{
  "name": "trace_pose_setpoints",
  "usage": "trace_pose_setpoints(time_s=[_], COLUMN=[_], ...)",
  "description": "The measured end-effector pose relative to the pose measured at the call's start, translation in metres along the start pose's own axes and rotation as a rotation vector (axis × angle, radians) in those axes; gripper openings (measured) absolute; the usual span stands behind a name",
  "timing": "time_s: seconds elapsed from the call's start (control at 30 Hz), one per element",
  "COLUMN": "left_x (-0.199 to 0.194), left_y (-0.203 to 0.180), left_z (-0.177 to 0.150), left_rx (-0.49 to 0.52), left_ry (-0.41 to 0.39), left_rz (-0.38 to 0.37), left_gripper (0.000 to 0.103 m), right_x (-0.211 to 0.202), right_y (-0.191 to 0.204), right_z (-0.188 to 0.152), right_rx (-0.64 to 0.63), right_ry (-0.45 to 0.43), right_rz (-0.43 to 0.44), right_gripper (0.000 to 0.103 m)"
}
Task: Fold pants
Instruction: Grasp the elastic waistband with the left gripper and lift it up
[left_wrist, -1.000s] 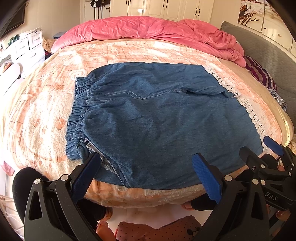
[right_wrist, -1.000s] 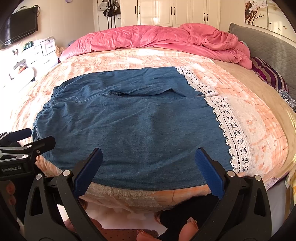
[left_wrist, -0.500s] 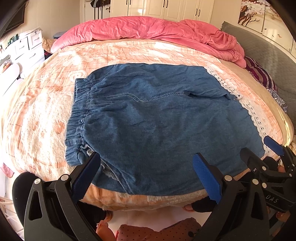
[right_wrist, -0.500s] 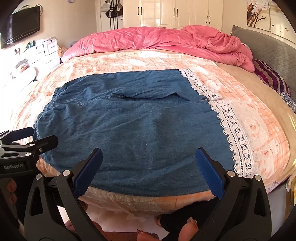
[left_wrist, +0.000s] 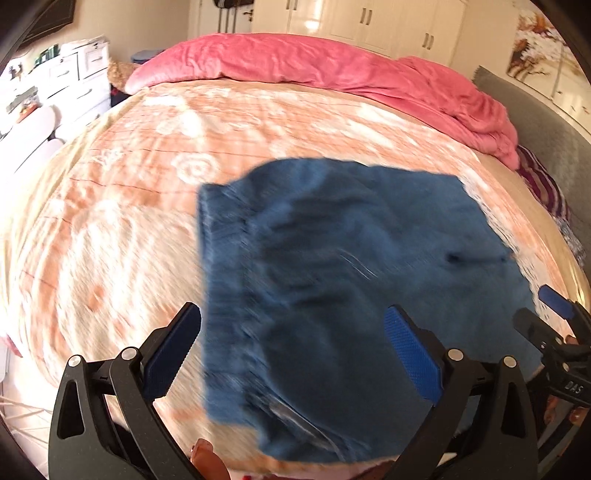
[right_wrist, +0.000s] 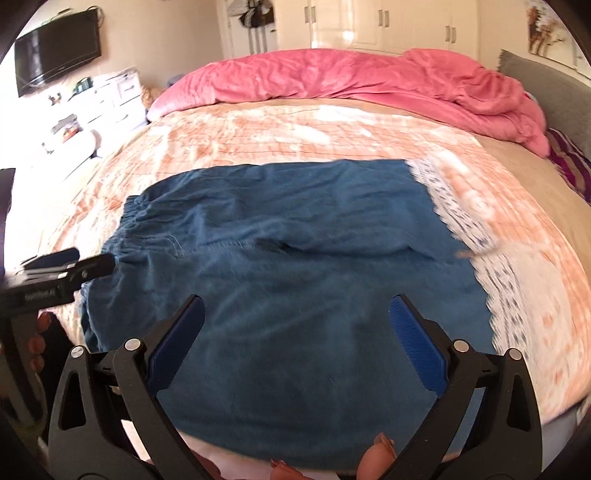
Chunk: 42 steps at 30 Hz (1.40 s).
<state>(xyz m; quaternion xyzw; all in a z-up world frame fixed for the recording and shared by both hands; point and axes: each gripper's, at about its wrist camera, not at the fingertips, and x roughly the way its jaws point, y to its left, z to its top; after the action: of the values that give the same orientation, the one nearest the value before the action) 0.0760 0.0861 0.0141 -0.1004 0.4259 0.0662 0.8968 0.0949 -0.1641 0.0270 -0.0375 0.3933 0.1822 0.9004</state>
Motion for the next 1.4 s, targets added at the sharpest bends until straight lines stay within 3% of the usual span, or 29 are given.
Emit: trace_pose_setpoints(time_s=[0.23, 0.47, 0.57, 0.7, 0.93, 0.97, 1.0, 1.03, 1.13, 1.2, 1.4], left_x=[0.024, 0.073, 0.098, 0.113, 0.115, 0.117, 0.118, 0.119, 0.120, 0.114, 0.095], left_y=[0.038, 0.065, 0.074, 0.074, 0.073, 0.071, 0.069, 0.066, 0.062, 0.062, 0.061], left_z=[0.044, 0.079, 0.087, 0.091, 0.096, 0.096, 0.096, 0.095, 0.093, 0.094, 0.092], left_rx=[-0.032, -0.044, -0.070, -0.046, -0.081, -0.067, -0.054, -0.040, -0.002, 0.000, 0.012], left_ry=[-0.011, 0.050, 0.107, 0.095, 0.044, 0.045, 0.045, 0.046, 0.035, 0.010, -0.065], left_rz=[0.066, 0.099, 0.089, 0.069, -0.079, -0.103, -0.112, -0.110, -0.072, -0.094, -0.146], left_gripper=[0.099, 0.099, 0.099, 0.099, 0.096, 0.093, 0.070, 0.056, 0.044, 0.034, 0.031], right_x=[0.032, 0.068, 0.083, 0.104, 0.147, 0.153, 0.158, 0.164, 0.178, 0.184, 0.198], right_y=[0.012, 0.032, 0.037, 0.048, 0.061, 0.064, 0.066, 0.068, 0.074, 0.077, 0.094], right_z=[0.046, 0.081, 0.091, 0.104, 0.126, 0.129, 0.131, 0.133, 0.140, 0.144, 0.151], right_rx=[-0.038, -0.152, -0.170, -0.229, -0.337, -0.362, -0.378, -0.399, -0.449, -0.461, -0.544], right_ry=[0.023, 0.034, 0.054, 0.063, 0.101, 0.103, 0.105, 0.108, 0.124, 0.137, 0.186], right_rz=[0.087, 0.069, 0.095, 0.089, 0.053, 0.040, 0.031, 0.027, 0.022, 0.034, 0.076], right_gripper=[0.094, 0.094, 0.094, 0.094, 0.094, 0.094, 0.094, 0.094, 0.094, 0.094, 0.094])
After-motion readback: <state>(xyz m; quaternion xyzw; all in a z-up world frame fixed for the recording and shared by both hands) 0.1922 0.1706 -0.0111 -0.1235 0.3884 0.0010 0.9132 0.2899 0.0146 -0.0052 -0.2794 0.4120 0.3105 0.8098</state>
